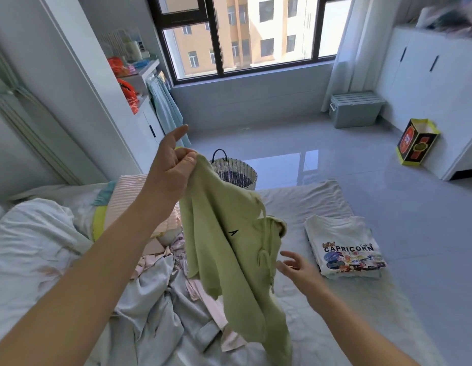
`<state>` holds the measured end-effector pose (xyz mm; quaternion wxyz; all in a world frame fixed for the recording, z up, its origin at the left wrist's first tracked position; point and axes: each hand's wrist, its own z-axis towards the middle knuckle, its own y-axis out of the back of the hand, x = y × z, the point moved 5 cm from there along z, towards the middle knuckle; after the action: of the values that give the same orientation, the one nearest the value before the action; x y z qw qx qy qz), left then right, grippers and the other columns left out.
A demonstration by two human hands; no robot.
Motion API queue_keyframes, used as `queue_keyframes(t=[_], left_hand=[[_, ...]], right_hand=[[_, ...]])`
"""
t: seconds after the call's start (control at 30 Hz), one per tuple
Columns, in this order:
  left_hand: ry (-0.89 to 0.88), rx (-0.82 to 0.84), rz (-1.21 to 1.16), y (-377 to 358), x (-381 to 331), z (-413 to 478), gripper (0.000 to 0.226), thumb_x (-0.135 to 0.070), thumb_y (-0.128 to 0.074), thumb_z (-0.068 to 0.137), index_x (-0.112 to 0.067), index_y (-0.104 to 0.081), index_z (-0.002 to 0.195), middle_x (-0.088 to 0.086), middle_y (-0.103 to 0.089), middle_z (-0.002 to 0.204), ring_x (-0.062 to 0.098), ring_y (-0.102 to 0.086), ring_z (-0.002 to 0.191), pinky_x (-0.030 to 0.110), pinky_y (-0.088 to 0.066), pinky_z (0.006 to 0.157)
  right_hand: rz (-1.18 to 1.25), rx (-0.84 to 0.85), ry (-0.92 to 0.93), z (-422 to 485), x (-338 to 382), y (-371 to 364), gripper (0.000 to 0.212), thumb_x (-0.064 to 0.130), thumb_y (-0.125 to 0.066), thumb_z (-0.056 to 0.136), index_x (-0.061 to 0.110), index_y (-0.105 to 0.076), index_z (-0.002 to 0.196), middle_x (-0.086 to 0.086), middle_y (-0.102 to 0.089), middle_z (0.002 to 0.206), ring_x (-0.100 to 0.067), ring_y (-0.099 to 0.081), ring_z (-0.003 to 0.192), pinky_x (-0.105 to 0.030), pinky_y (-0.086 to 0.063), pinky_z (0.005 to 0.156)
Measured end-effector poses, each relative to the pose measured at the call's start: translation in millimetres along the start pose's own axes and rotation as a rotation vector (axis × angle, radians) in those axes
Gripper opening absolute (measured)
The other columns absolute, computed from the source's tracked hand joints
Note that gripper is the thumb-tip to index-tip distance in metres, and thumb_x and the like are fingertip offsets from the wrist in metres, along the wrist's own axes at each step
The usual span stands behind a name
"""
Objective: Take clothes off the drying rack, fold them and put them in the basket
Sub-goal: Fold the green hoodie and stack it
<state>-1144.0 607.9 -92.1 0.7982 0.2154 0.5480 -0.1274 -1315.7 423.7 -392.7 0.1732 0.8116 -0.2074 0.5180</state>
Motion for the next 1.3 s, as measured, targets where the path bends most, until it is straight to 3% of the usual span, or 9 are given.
queue_keyframes(t=[0.3, 0.43, 0.57, 0.73, 0.8, 0.97, 1.07, 1.2, 1.3], left_hand=[[0.03, -0.02, -0.055, 13, 8, -4, 0.043, -0.021, -0.048, 0.078, -0.04, -0.046, 0.117, -0.005, -0.058, 0.078, 0.019, -0.051, 0.083, 0.037, -0.038, 0.079], [0.045, -0.025, -0.063, 16, 10, -11, 0.045, -0.021, -0.049, 0.077, -0.038, -0.046, 0.119, -0.016, -0.061, 0.067, 0.008, -0.052, 0.071, 0.025, -0.04, 0.067], [0.032, -0.038, -0.046, 24, 14, -16, 0.042, -0.004, -0.052, 0.092, -0.034, -0.045, 0.121, -0.017, -0.06, 0.062, 0.007, -0.051, 0.066, 0.021, -0.039, 0.064], [0.073, -0.123, 0.001, 58, 26, -26, 0.044, -0.011, -0.055, 0.086, -0.036, -0.046, 0.121, -0.015, -0.059, 0.068, 0.005, -0.05, 0.065, 0.021, -0.038, 0.062], [0.102, -0.147, -0.005, 71, 36, -31, 0.045, -0.017, -0.052, 0.081, -0.037, -0.047, 0.121, -0.007, -0.056, 0.076, 0.01, -0.049, 0.072, 0.026, -0.037, 0.068], [0.148, -0.143, 0.004, 74, 59, -40, 0.043, -0.003, -0.053, 0.091, -0.03, -0.047, 0.124, -0.002, -0.05, 0.078, 0.01, -0.044, 0.069, 0.025, -0.034, 0.064], [0.169, -0.119, 0.003, 65, 68, -45, 0.043, 0.0, -0.05, 0.093, -0.033, -0.049, 0.121, -0.003, -0.051, 0.077, 0.006, -0.046, 0.063, 0.023, -0.036, 0.06], [0.185, -0.105, 0.021, 59, 74, -46, 0.043, 0.003, -0.044, 0.097, -0.026, -0.045, 0.128, -0.003, -0.049, 0.074, -0.001, -0.044, 0.051, 0.015, -0.036, 0.05], [0.202, -0.089, 0.034, 59, 78, -47, 0.043, 0.003, -0.043, 0.097, -0.028, -0.046, 0.128, -0.004, -0.049, 0.073, 0.001, -0.044, 0.054, 0.017, -0.037, 0.051]], right_hand=[[0.024, 0.046, 0.031, 14, 14, -16, 0.051, 0.025, -0.073, 0.084, 0.024, -0.051, 0.13, -0.002, -0.048, 0.125, -0.02, -0.045, 0.119, -0.03, -0.042, 0.086], [-0.029, 0.045, 0.046, 26, 19, -29, 0.048, 0.03, -0.069, 0.087, 0.027, -0.048, 0.13, -0.003, -0.048, 0.122, -0.022, -0.049, 0.115, -0.031, -0.046, 0.084], [-0.197, 0.126, 0.089, 37, 23, -48, 0.005, 0.023, -0.068, 0.089, 0.023, -0.065, 0.092, 0.003, -0.064, 0.097, -0.018, -0.059, 0.099, -0.036, -0.049, 0.088], [-0.079, 0.124, 0.079, 30, 31, -31, 0.027, 0.038, -0.059, 0.075, 0.017, -0.043, 0.068, -0.002, -0.039, 0.067, -0.018, -0.037, 0.066, -0.031, -0.033, 0.066], [0.068, 0.197, 0.016, 26, 28, -26, 0.03, 0.038, -0.058, 0.061, 0.016, -0.042, 0.071, -0.006, -0.036, 0.071, -0.021, -0.034, 0.07, -0.034, -0.031, 0.066], [0.101, 0.47, -0.365, -5, -12, -33, 0.035, 0.03, -0.039, 0.098, 0.01, -0.057, 0.075, -0.01, -0.054, 0.071, -0.017, -0.049, 0.055, -0.024, -0.041, 0.05], [-0.028, 0.586, -0.462, -24, -52, -46, 0.021, 0.031, -0.058, 0.095, 0.01, -0.061, 0.096, -0.005, -0.06, 0.075, -0.011, -0.044, 0.051, -0.019, -0.037, 0.044], [-0.08, 0.703, -0.456, -50, -71, -70, 0.051, 0.043, -0.081, 0.066, 0.011, -0.066, 0.102, -0.004, -0.07, 0.089, -0.009, -0.03, 0.052, -0.018, -0.026, 0.046], [-0.075, 0.676, -0.435, -57, -71, -86, 0.047, 0.04, -0.076, 0.076, 0.009, -0.065, 0.11, -0.006, -0.073, 0.096, -0.007, -0.049, 0.054, -0.017, -0.029, 0.049]])
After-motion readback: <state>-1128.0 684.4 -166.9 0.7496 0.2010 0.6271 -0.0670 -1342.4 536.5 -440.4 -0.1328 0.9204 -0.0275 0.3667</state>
